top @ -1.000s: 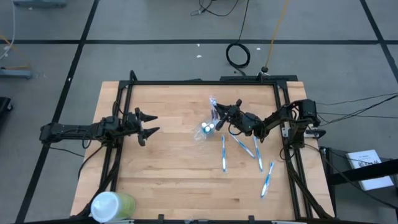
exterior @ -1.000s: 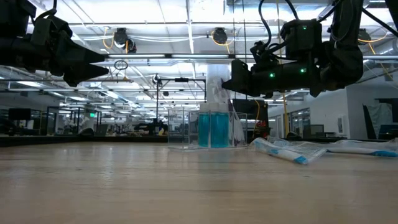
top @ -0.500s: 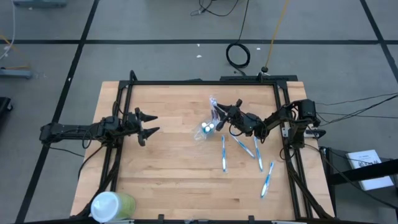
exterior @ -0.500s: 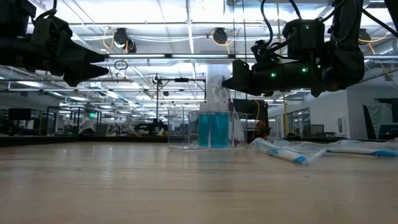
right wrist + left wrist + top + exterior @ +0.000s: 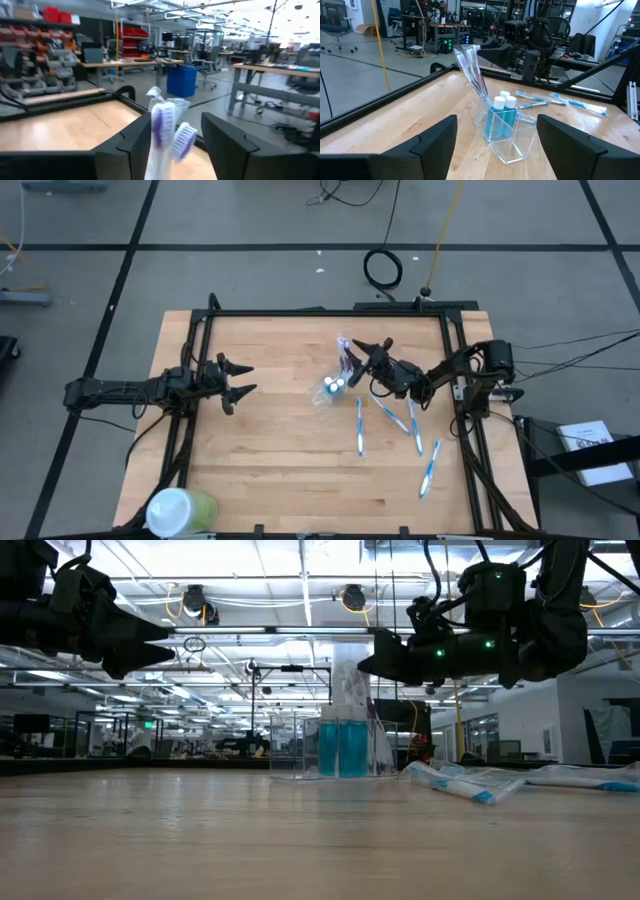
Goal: Pick & Place toothbrushing station
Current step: Put the blue toothbrush into the transparent organizer
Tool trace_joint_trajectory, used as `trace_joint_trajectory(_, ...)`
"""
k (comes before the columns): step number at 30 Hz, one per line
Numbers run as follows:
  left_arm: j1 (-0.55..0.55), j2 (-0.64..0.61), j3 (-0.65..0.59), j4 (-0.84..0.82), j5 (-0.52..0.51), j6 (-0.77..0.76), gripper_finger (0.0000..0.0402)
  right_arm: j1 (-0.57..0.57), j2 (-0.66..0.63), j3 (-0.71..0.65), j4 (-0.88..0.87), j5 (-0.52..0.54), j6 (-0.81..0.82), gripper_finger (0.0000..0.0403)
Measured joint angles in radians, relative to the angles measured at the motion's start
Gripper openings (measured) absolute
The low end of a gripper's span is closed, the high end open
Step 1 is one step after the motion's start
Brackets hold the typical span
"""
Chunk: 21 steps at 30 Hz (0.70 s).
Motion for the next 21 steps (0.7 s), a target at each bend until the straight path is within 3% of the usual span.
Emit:
trace_joint_trajectory(9, 0.0, 0.0, 0.0, 0.0, 0.0, 0.0, 0.0283, 0.052, -0.179, 0.0, -0.146, 0.019, -0.071, 0.0177)
trace_joint_trajectory(16, 0.0, 0.0, 0.0, 0.0, 0.0, 0.0, 0.0283, 0.191, -0.392, 0.0, -0.422, 0.024, -0.115, 0.0178)
trace_joint_trajectory(21, 0.0, 0.0, 0.0, 0.0, 0.0, 0.0, 0.0283, 0.402, -0.58, 0.01, -0.654, 0.209, -0.149, 0.0177)
